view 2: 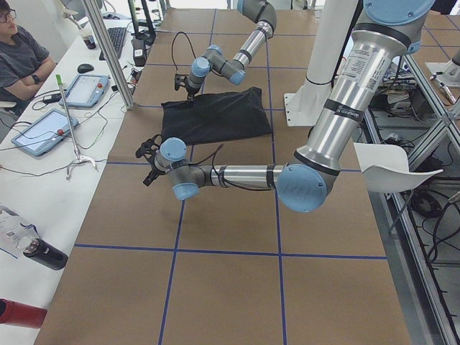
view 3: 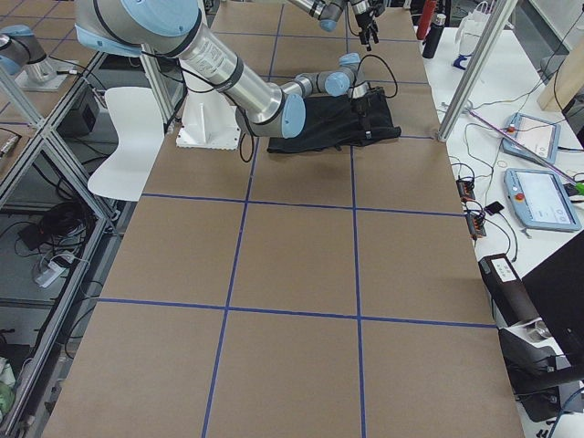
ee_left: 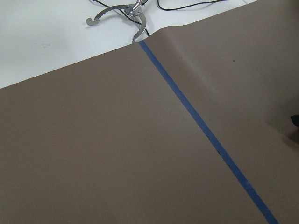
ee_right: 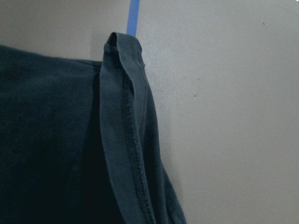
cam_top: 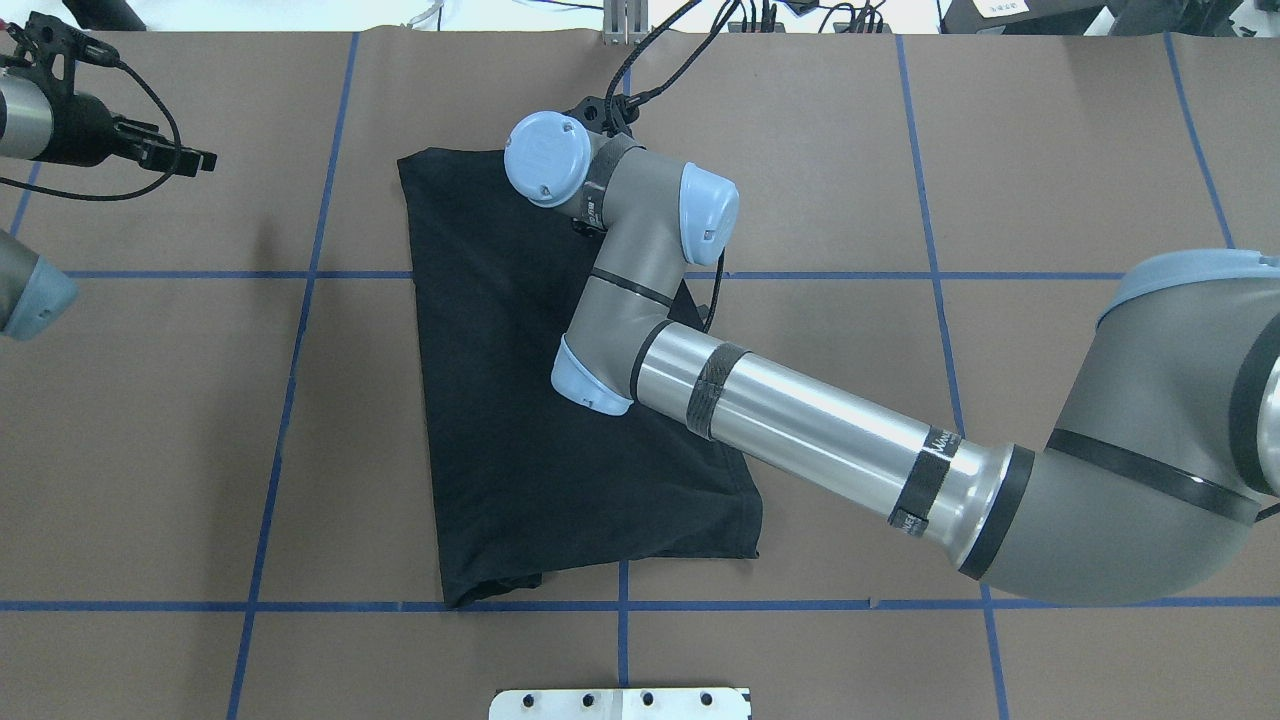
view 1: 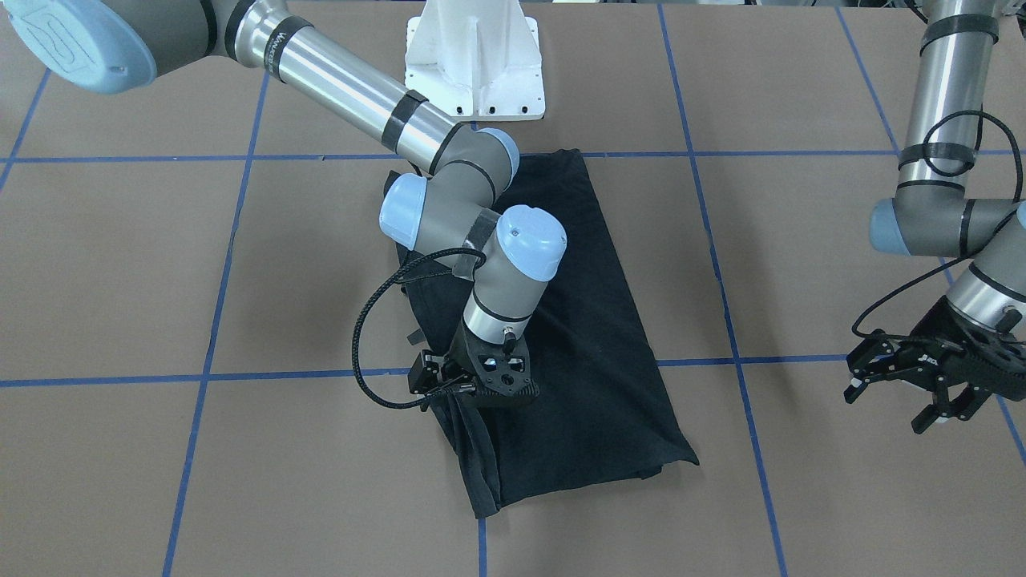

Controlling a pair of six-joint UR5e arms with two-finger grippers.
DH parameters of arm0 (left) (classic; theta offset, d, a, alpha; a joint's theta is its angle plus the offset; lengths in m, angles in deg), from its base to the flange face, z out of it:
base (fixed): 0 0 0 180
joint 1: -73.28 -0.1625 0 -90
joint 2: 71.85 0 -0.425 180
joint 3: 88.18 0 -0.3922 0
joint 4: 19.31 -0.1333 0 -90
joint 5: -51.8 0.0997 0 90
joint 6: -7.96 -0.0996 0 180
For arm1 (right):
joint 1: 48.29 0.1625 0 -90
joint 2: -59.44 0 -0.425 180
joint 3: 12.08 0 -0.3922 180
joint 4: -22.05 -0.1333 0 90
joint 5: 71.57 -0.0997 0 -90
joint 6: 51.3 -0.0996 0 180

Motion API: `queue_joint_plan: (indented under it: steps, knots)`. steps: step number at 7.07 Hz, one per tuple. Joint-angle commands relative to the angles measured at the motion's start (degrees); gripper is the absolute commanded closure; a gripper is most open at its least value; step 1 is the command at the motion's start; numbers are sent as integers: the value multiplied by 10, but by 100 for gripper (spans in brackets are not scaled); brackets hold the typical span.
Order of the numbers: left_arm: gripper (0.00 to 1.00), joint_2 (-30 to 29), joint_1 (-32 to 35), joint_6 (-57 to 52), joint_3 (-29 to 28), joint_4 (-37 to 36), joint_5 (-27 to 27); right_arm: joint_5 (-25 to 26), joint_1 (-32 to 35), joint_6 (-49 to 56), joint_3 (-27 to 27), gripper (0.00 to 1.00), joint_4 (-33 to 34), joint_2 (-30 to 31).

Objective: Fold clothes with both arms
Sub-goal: 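Sweep the right gripper along the shirt's far edge, then lift the right gripper aside while the left gripper lowers near the shirt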

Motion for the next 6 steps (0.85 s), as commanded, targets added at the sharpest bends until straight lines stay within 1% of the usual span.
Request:
queue_joint_plan:
  steps: [1,3,5,6]
  knots:
    - [0,0,0,0,-1,-1,0,17,22,24,-26,2,0,0]
    - [0,0,-1,0,-1,0,0,16,55,51,-30,2,0,4]
    - [0,0,-1,1,0,-1,0,11,82,85,-26,2,0,22]
    - [0,0,-1,4,8,-1,0,-8,87,87,24,1,1,44]
